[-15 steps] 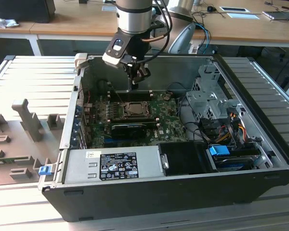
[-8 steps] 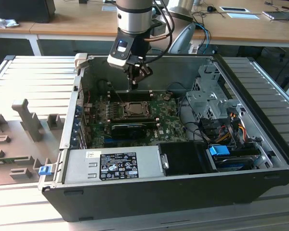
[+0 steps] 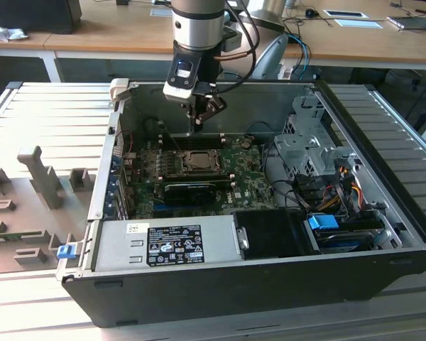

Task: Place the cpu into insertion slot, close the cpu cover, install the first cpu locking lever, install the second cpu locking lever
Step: 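Install the first cpu locking lever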

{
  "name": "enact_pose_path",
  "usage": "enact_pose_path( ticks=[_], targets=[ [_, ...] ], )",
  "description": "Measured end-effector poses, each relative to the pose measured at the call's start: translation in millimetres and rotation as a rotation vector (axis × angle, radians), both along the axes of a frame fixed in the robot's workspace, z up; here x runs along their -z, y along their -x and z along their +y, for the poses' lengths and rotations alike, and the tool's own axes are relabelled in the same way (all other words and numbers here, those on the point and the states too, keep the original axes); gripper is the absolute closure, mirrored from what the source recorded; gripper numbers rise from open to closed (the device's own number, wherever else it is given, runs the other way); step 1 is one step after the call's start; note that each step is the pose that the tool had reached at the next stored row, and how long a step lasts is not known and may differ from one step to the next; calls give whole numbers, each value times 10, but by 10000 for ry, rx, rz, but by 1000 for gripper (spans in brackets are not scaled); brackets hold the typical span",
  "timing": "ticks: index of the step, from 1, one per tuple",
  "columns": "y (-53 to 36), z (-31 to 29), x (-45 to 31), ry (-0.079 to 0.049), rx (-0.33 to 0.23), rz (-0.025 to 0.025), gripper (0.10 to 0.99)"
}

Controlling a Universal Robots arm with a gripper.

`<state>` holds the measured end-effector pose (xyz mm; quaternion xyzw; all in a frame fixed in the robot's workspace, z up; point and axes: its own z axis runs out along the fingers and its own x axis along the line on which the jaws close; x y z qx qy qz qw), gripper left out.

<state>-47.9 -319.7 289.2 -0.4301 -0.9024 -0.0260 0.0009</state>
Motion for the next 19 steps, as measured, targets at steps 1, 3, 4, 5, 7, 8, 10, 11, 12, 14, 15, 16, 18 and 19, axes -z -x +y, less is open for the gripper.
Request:
enact_pose_path(
  ticks=[1, 3, 4, 5, 7, 8, 10, 11, 12, 14, 15, 16, 18, 19],
  targets=[
    [0, 0, 0, 0, -145, 0, 980],
    [0, 0, 0, 1, -354, 0, 980],
    [0, 0, 0, 0, -465, 0, 980],
    [0, 0, 0, 0, -568, 0, 980],
    [0, 0, 0, 0, -790, 0, 980],
    [0, 0, 0, 0, -897, 0, 980],
    [0, 0, 0, 0, -1151, 0, 980],
    [0, 0, 0, 1, -1357, 1, 980],
    [0, 0, 0, 1, -1521, 1, 980],
    [0, 0, 0, 1, -1927, 0, 980],
    [0, 0, 0, 0, -2077, 0, 980],
    [0, 0, 0, 1, -2334, 0, 980],
    [0, 0, 0, 0, -2554, 0, 980],
    [0, 0, 0, 0, -2686, 0, 980]
  ],
)
